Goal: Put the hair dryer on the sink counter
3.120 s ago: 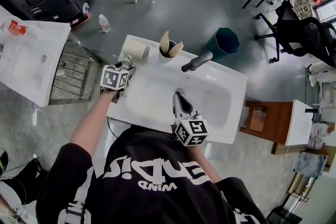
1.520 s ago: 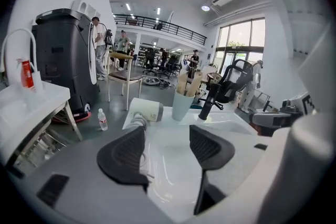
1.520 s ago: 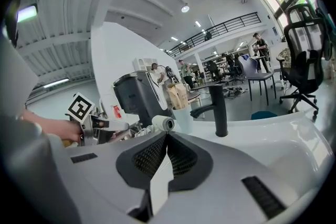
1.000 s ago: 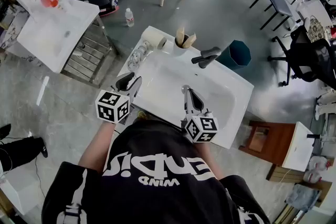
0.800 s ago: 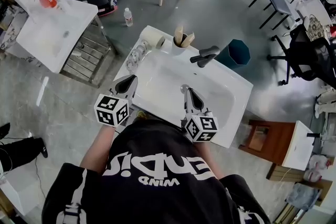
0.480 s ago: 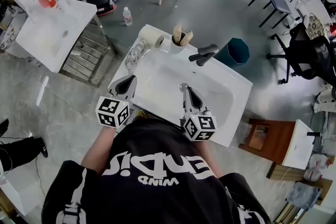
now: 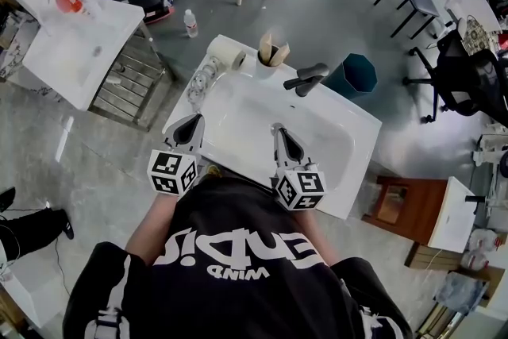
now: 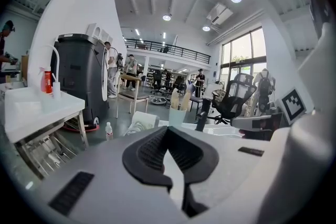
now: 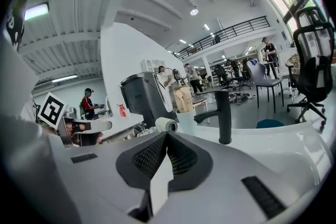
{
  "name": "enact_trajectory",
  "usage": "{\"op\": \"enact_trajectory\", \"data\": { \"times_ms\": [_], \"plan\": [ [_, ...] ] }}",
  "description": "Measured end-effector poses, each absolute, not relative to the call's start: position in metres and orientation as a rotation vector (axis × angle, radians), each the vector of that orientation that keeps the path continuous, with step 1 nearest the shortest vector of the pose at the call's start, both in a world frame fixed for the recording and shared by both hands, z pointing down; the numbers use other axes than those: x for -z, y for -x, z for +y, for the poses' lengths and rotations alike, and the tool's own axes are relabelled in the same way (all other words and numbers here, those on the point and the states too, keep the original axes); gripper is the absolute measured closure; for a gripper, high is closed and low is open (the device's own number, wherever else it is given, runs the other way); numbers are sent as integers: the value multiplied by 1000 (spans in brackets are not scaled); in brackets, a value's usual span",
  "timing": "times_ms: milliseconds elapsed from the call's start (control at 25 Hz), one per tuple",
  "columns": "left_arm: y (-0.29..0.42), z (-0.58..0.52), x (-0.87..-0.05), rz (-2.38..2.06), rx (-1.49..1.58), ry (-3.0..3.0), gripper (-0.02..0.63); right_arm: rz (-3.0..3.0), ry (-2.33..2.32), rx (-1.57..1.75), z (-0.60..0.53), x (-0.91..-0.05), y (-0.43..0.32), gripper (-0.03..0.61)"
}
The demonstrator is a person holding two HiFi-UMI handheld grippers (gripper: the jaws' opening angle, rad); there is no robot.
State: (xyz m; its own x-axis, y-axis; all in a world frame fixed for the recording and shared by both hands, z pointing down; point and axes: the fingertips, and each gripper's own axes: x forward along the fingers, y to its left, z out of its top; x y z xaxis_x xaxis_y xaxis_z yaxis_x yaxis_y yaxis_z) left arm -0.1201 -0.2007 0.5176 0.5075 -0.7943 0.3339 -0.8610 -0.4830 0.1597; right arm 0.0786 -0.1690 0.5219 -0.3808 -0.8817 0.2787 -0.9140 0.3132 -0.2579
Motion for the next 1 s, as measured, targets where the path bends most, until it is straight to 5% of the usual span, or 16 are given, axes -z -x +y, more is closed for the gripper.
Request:
{"op": "enact_trajectory", "data": {
  "times_ms": [1000],
  "plan": [
    [122,-196,-535,-1387,-336,-2372,606,-2478,-1669,-602,-166,-526,-80,555]
  ]
}}
